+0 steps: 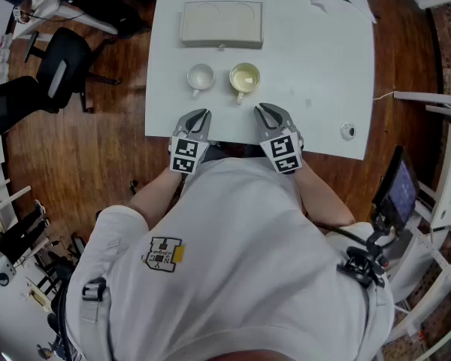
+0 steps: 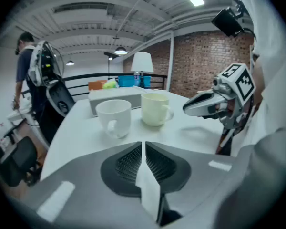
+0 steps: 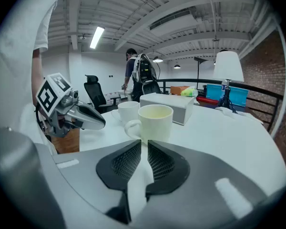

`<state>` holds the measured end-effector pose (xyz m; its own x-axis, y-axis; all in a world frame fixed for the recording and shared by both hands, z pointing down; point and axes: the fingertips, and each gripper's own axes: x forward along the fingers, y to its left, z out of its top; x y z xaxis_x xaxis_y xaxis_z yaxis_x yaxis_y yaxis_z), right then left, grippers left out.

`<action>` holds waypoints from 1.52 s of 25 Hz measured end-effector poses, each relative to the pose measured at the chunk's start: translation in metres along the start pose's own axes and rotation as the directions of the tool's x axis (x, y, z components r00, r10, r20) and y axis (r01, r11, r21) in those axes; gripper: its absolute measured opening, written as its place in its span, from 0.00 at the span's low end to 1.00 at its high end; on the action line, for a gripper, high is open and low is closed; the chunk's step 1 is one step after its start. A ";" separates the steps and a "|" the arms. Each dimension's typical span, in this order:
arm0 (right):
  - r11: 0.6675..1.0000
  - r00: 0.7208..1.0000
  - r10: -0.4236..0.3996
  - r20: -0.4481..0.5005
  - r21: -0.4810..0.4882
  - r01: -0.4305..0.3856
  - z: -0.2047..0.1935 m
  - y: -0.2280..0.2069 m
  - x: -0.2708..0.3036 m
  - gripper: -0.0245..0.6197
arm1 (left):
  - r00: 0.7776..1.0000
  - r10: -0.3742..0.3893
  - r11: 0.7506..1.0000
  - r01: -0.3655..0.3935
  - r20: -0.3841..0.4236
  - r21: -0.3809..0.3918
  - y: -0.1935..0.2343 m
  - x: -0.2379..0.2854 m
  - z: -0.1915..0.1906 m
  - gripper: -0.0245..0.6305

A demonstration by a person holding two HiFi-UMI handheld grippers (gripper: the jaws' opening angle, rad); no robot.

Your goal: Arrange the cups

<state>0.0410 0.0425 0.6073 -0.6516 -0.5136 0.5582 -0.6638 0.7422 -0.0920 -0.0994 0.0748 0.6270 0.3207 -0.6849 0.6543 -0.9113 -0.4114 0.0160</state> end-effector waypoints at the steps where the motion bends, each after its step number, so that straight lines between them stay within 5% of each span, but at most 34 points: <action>1: 1.000 1.000 0.004 0.005 -0.004 -0.004 0.001 -0.006 -0.002 0.10 | 0.998 0.060 0.998 -0.060 0.015 -0.005 0.010 0.000 0.003 0.07; 6: 1.000 1.000 0.016 0.004 -0.023 -0.016 0.003 -0.013 -0.006 0.10 | 0.971 0.236 0.972 -0.235 0.037 -0.019 0.053 0.006 0.006 0.16; 14: 1.000 0.999 -0.006 -0.031 -0.031 0.005 0.006 -0.020 0.006 0.10 | 0.990 0.131 0.989 -0.134 0.057 0.069 0.045 0.045 0.023 0.21; 18: 0.999 0.999 -0.020 -0.033 -0.051 0.018 0.014 -0.017 0.008 0.10 | 0.987 0.145 0.985 -0.151 0.073 0.083 0.049 0.046 0.027 0.21; 24: 0.996 0.998 -0.043 -0.053 -0.075 0.038 0.015 -0.015 0.007 0.10 | 0.987 0.133 0.985 -0.141 0.090 0.096 0.054 0.045 0.027 0.11; 38: 0.955 0.997 0.052 0.048 -0.294 -0.036 0.085 0.038 0.038 0.09 | 0.989 0.022 0.995 -0.036 0.145 0.096 0.054 0.041 0.042 0.09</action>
<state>-0.0400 0.0148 0.5551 -0.7022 -0.4942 0.5125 -0.5027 0.8539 0.1347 -0.1246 -0.0003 0.6231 0.3350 -0.7735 0.5380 -0.8930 -0.4427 -0.0805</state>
